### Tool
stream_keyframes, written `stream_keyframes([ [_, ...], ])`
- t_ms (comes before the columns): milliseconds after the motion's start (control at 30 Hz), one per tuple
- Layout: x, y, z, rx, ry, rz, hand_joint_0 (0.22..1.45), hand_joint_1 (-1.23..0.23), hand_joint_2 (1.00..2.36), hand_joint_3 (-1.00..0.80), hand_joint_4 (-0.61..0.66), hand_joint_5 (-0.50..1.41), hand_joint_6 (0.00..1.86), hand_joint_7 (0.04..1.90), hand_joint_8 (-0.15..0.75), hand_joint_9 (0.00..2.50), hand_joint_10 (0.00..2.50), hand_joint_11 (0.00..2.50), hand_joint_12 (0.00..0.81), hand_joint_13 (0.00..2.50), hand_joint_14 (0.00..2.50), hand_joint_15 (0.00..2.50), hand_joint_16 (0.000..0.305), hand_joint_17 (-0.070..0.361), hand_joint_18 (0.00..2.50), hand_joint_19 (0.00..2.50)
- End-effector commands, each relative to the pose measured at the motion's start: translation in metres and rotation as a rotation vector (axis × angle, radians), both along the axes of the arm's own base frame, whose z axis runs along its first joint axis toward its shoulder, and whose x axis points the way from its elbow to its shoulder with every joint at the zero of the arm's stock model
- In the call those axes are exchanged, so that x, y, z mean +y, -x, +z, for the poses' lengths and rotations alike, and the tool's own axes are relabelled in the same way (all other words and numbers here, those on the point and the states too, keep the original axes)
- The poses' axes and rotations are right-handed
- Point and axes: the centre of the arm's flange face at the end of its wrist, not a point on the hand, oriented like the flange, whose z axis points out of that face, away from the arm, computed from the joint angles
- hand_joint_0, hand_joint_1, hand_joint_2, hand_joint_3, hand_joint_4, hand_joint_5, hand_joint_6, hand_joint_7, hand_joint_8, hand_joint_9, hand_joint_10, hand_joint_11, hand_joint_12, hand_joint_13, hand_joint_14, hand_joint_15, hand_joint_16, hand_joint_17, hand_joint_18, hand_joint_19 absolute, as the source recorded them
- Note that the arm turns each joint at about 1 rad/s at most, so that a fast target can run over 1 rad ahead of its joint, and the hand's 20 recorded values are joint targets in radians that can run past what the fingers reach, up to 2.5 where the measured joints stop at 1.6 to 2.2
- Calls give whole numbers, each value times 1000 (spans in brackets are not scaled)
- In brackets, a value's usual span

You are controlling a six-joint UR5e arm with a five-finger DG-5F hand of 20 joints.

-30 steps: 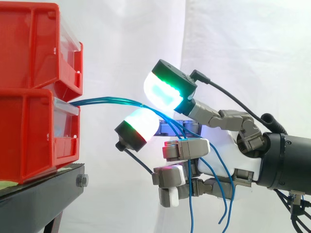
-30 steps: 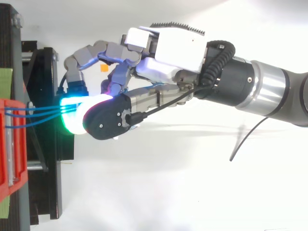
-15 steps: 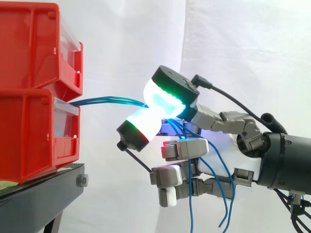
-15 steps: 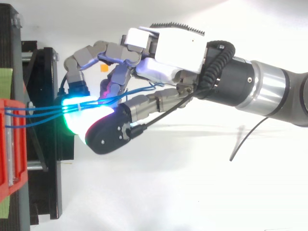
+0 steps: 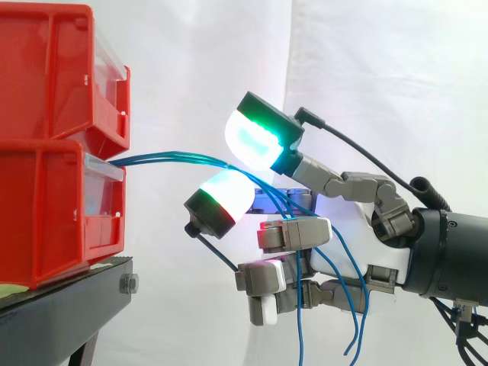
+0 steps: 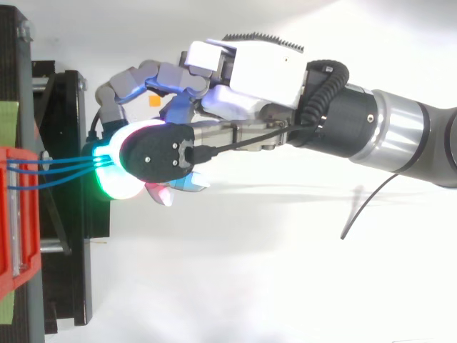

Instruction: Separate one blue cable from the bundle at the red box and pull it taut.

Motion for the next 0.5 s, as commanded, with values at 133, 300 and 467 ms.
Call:
stream_keyframes([
  [133,0,0,0,0,0,0,612,-728,1017,-250,49,-171,850,1278,268,1450,24,1753,371,1225,34,1076,55,123,953,896],
  [300,0,0,0,0,0,0,646,-812,1018,-242,25,-181,865,1251,265,1403,24,1751,364,1188,35,1068,54,123,928,878],
  [467,0,0,0,0,-1,2,721,-860,1002,-476,15,-188,873,1207,259,1368,24,1746,355,1157,35,1050,54,121,887,833],
])
